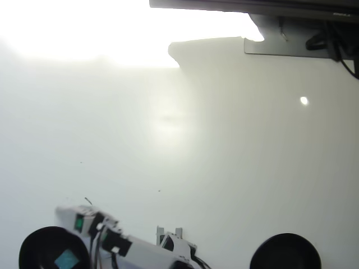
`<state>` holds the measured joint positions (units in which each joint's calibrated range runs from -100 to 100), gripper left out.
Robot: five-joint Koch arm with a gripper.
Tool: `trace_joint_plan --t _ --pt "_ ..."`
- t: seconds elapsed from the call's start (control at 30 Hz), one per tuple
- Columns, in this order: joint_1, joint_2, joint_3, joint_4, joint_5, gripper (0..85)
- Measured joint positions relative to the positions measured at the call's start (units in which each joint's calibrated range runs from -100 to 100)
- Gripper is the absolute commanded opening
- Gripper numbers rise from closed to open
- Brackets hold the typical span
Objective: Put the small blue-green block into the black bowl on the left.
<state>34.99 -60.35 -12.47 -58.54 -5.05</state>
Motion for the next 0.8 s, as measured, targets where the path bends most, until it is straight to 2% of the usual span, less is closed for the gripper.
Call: trace_joint_plan --t 0.23,0.5,0.8 --pt "-7.67 -17.42 -21.88 12.34 -1.37 38.2" --pt "-16.95 -31.69 -39.89 21.97 -0.68 38.2" --pt "-27.01 -37.88 -50.97 27.81 4.2 38.3"
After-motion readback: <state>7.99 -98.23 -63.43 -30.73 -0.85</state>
